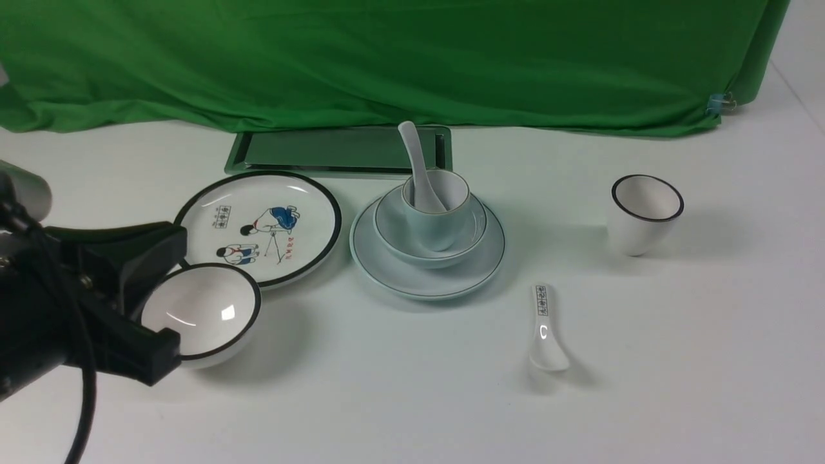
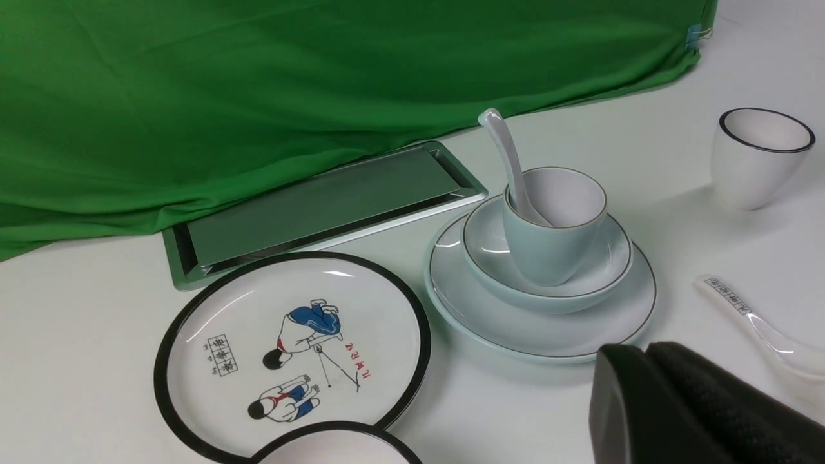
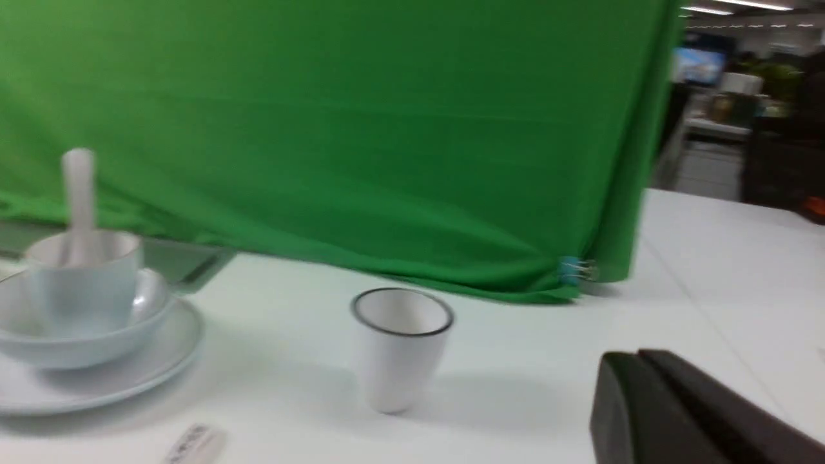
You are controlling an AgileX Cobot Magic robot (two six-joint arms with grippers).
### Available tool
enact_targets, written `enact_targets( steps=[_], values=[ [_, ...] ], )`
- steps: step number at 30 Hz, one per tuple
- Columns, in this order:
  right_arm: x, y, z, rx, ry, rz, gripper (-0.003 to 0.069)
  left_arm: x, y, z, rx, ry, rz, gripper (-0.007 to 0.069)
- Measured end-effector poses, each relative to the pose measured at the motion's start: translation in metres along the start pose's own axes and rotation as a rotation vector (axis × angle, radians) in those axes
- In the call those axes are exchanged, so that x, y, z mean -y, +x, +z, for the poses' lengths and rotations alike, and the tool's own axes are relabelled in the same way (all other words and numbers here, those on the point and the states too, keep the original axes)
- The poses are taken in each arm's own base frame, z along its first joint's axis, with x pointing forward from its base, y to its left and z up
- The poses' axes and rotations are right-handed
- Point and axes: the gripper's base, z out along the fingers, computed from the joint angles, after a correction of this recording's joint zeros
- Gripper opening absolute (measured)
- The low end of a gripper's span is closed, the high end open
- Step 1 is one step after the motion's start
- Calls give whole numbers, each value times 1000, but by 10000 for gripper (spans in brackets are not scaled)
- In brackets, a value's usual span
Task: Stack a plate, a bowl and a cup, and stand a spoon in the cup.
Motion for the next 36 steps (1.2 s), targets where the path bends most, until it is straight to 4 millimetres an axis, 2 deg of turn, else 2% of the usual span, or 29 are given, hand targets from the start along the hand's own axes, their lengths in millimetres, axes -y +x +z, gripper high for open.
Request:
enact_targets(
  steps=[7, 14, 36],
  values=[
    [1, 20, -11, -184, 33, 78, 11, 0, 0, 0, 0, 0, 0, -31],
    [1, 29, -14, -284, 41, 70, 11, 0, 0, 0, 0, 0, 0, -31],
    [1, 30, -14, -300, 41, 70, 27, 0, 0, 0, 0, 0, 1, -31]
  ],
)
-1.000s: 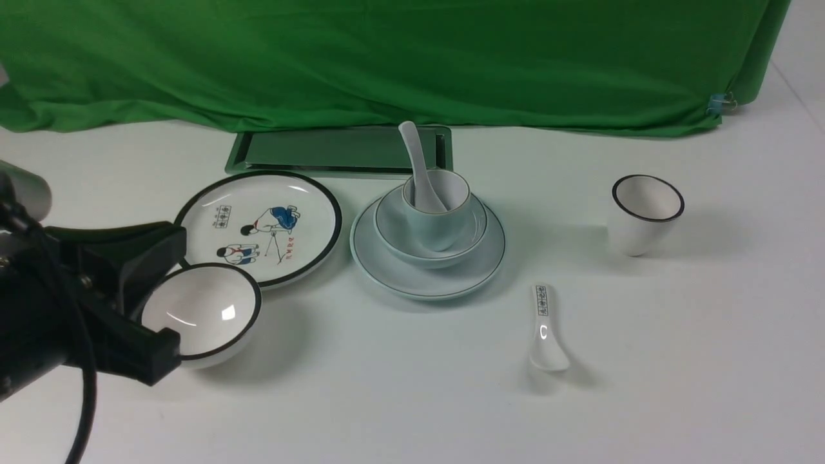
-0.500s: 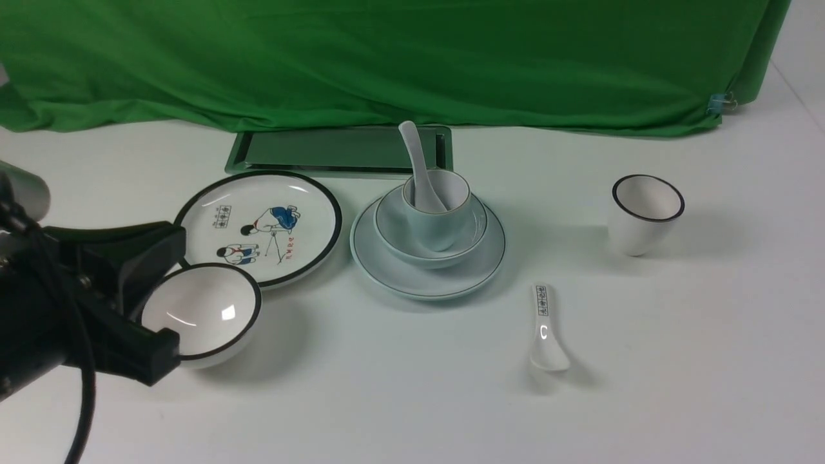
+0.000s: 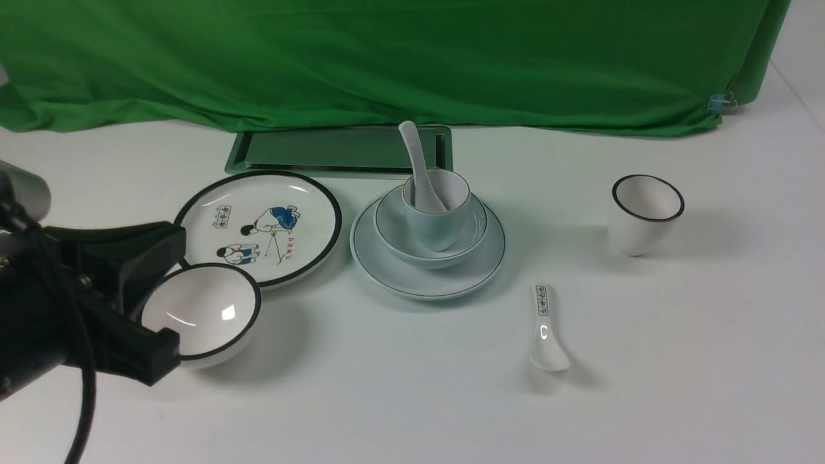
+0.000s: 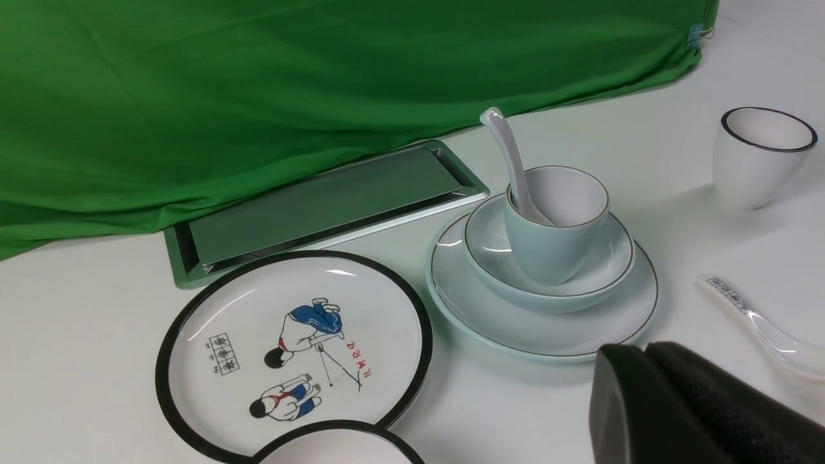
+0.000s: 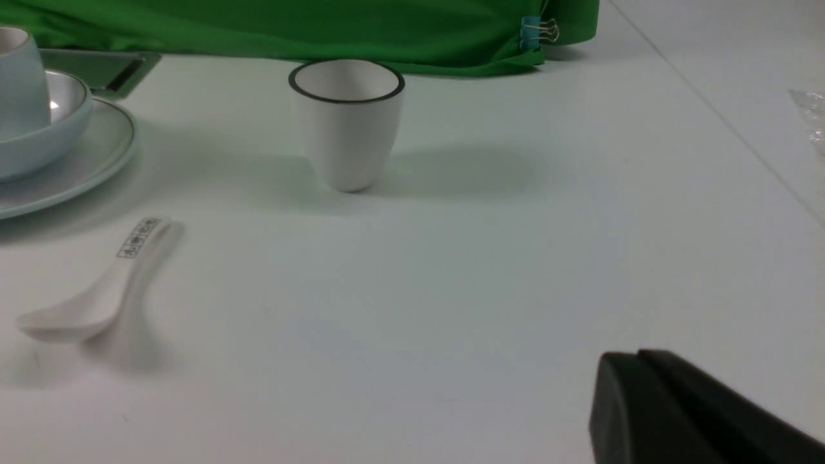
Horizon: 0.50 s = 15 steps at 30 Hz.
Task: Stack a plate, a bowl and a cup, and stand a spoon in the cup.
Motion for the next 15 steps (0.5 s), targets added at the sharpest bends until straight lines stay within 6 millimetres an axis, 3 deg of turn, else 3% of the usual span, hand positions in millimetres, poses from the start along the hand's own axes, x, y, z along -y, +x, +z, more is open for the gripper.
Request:
enact_targets(
  steps=[10, 15],
  values=[
    [0, 0, 0, 0, 0, -1, 50, 1, 6, 0, 37, -1, 155, -30],
    [0, 0, 0, 0, 0, -1, 62, -4, 23, -14, 143, -38, 79, -30]
  ],
)
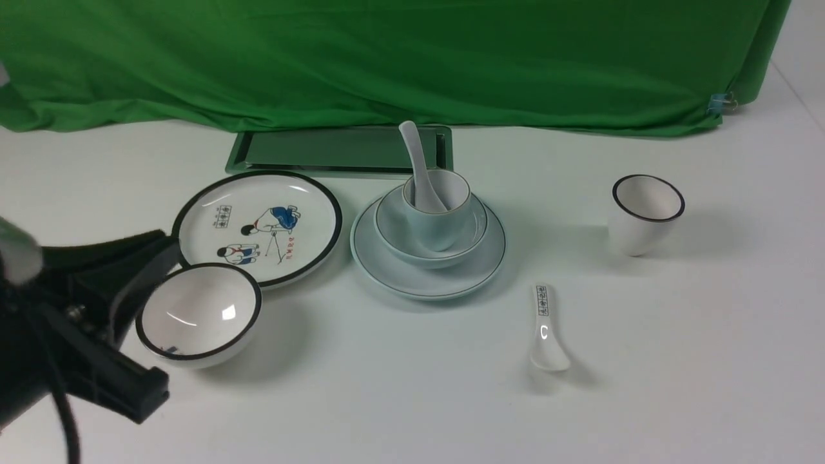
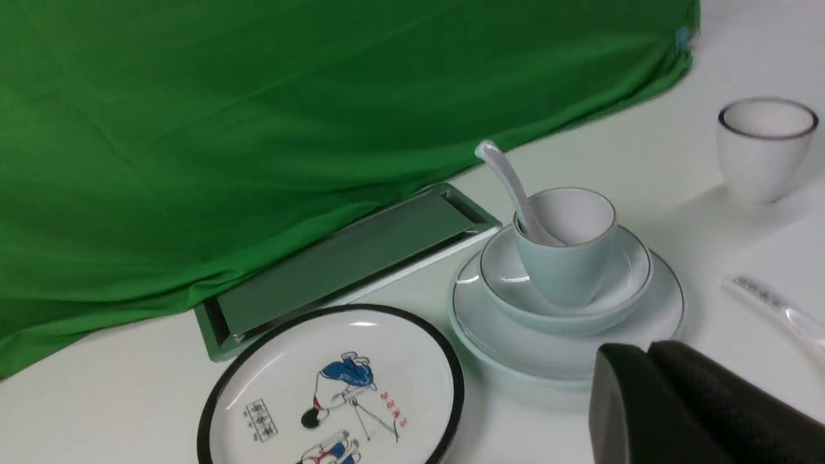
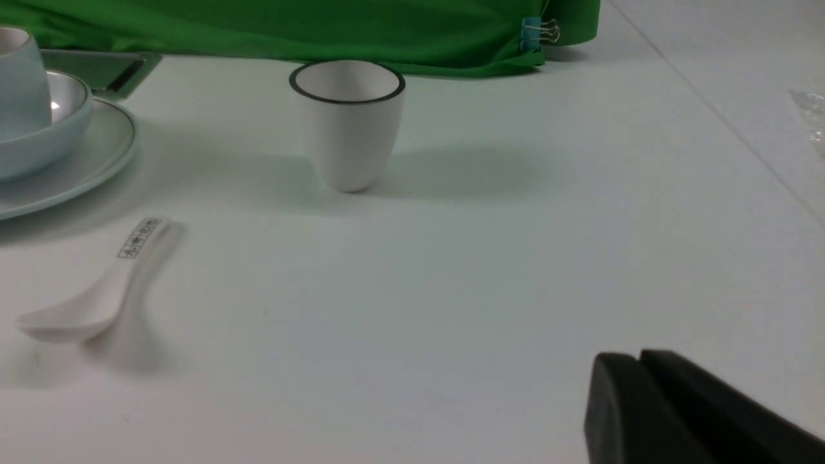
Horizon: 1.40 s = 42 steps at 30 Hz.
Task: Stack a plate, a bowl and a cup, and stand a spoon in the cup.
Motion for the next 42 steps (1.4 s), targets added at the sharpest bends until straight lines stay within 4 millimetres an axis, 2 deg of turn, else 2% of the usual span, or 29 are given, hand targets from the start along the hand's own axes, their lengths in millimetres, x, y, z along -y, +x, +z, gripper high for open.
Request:
enact_targets(
  steps=[2, 5, 10, 15, 18, 23, 42],
  values=[
    [0, 0, 0, 0, 0, 0, 69, -5, 10, -13, 63, -61, -63, -30],
    [0, 0, 0, 0, 0, 1, 71, -9, 21, -26, 97, -119, -67, -30],
    [0, 0, 0, 0, 0, 1, 83, -14, 62, -50, 90, -298, -54, -30],
    [0, 0, 0, 0, 0, 0, 93, -14, 98, -62, 43, -419, -102, -30],
    [0, 0, 0, 0, 0, 0, 101, -12, 103, -67, 52, -442, -131, -30],
    [0, 0, 0, 1, 0, 0, 113, -8, 116, -69, -71, -426, -166, -29],
    [0, 0, 0, 0, 0, -1, 151, -8, 116, -69, -77, -419, -163, -29]
  ],
)
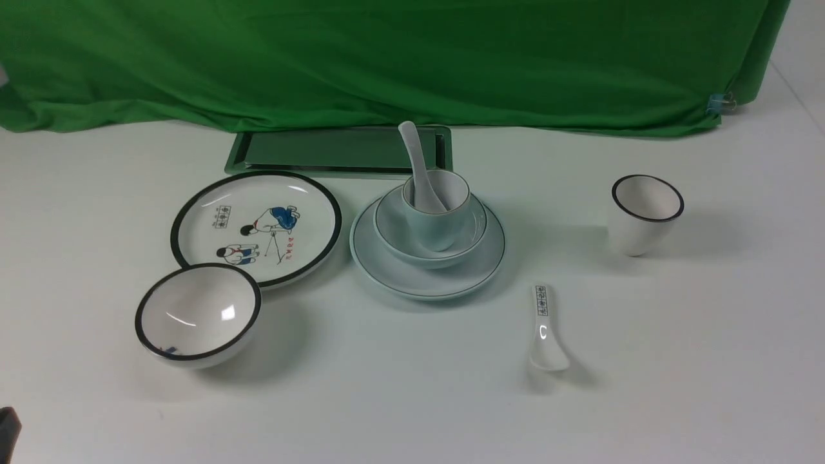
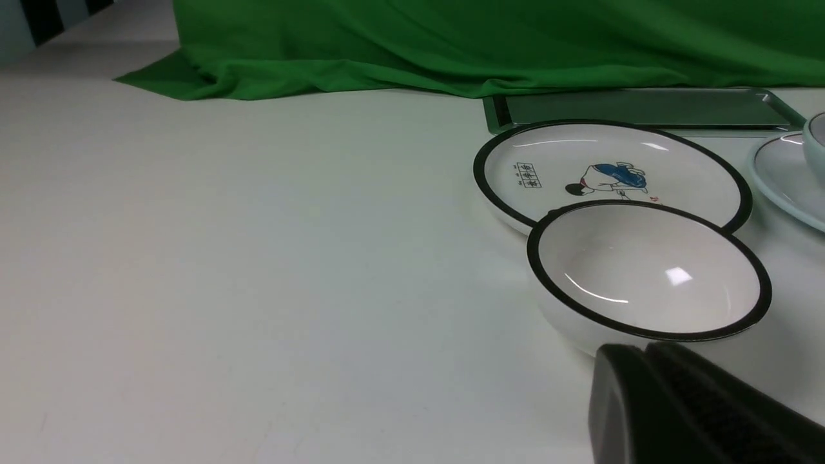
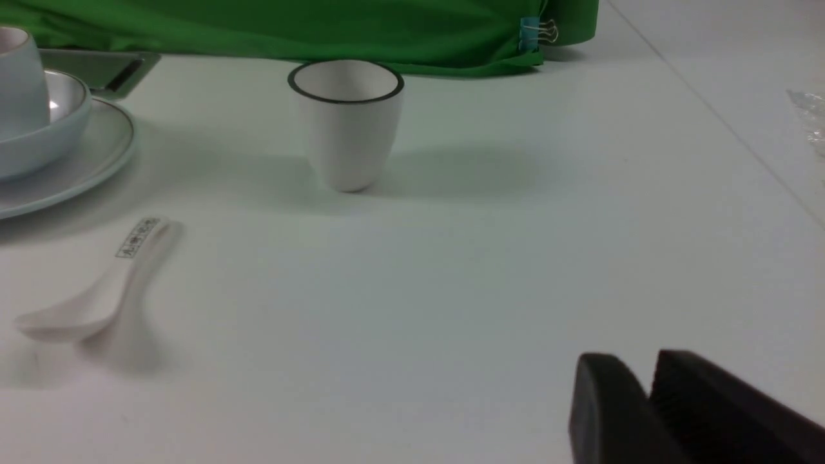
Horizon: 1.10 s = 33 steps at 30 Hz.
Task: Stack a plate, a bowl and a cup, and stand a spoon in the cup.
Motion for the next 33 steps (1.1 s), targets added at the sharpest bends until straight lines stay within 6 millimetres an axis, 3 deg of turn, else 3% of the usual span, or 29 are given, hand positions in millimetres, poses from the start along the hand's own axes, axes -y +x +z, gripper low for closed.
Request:
enact_targets(
  steps=[33],
  values=[
    [0, 0, 0, 0, 0, 1, 221, 0, 0, 0, 0, -1, 8, -29]
  ],
)
